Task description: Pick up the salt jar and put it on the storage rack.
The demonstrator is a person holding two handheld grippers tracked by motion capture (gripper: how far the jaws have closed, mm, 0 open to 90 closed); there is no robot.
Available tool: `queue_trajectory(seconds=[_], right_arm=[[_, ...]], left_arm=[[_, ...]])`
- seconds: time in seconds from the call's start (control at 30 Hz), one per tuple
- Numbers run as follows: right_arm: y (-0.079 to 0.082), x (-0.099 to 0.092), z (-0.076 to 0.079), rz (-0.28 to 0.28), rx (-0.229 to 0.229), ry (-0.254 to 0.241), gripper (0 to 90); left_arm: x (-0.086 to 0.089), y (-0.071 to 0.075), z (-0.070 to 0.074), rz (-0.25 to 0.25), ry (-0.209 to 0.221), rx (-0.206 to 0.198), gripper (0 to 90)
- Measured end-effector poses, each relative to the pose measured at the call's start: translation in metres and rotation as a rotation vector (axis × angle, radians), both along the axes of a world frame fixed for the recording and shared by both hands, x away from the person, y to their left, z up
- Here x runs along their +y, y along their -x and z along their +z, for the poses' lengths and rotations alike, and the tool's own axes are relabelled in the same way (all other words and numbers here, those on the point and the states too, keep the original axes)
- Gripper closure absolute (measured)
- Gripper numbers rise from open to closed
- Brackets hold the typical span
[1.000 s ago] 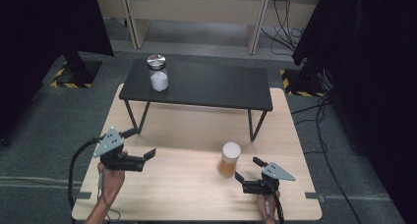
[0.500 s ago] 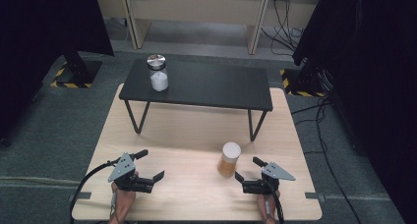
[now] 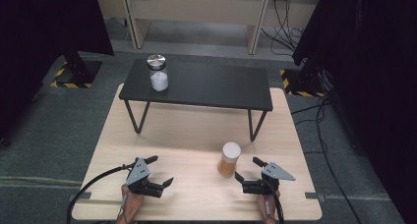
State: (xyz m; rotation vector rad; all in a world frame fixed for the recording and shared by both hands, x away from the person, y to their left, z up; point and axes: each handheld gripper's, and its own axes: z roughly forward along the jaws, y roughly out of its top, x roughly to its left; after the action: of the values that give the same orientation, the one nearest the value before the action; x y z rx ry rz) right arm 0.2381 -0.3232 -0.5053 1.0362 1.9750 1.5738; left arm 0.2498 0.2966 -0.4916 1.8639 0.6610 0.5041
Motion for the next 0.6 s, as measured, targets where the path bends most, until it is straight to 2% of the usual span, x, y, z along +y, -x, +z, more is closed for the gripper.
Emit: queue_trajectory(seconds=[0.6], right_arm=[[0.0015, 0.0004, -0.0001, -0.003, -0.002, 0.001, 1.4]], left_arm=[[-0.0001, 0.0007, -0.0007, -0.014, -0.011, 0.002, 0.9]])
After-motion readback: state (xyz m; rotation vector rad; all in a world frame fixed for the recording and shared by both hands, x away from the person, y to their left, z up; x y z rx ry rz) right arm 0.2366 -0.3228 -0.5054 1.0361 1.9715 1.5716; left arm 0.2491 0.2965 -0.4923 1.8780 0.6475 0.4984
